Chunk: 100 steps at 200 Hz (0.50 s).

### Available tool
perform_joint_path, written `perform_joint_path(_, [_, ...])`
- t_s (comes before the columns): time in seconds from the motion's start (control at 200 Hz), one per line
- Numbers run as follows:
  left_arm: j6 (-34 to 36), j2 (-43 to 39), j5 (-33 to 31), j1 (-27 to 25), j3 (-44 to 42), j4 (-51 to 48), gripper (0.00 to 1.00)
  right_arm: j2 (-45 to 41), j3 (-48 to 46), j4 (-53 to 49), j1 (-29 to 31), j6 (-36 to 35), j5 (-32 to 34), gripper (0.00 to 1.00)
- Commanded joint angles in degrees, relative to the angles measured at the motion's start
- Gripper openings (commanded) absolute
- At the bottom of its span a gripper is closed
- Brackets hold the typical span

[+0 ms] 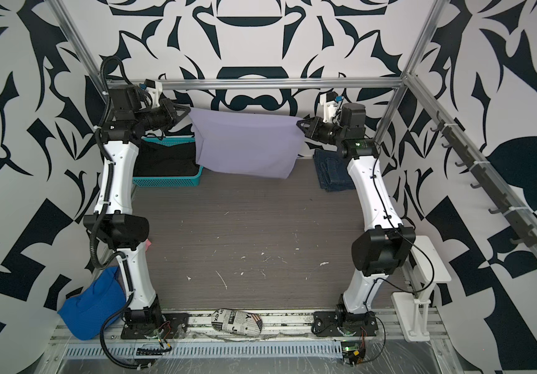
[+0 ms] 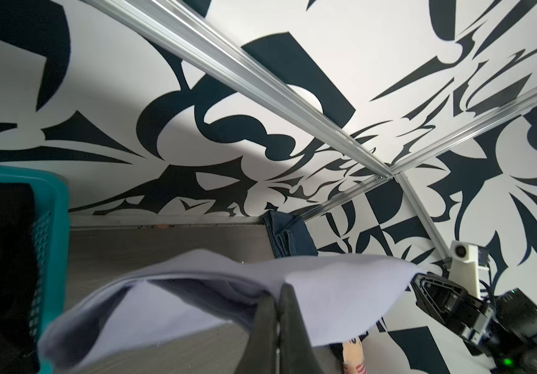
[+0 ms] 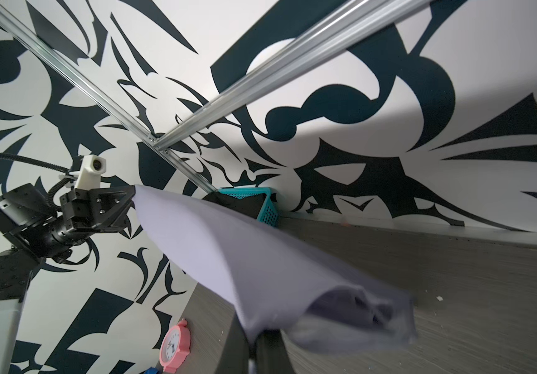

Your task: Fold and stack the skirts

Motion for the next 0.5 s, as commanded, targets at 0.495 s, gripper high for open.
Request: perform_joint_path(0.495, [1.24,-43.53,-6.11,-7.73,-109.49,39.48,0.25,-38.92,-83.77,12.68,0.46,4.05,1.01,0.19])
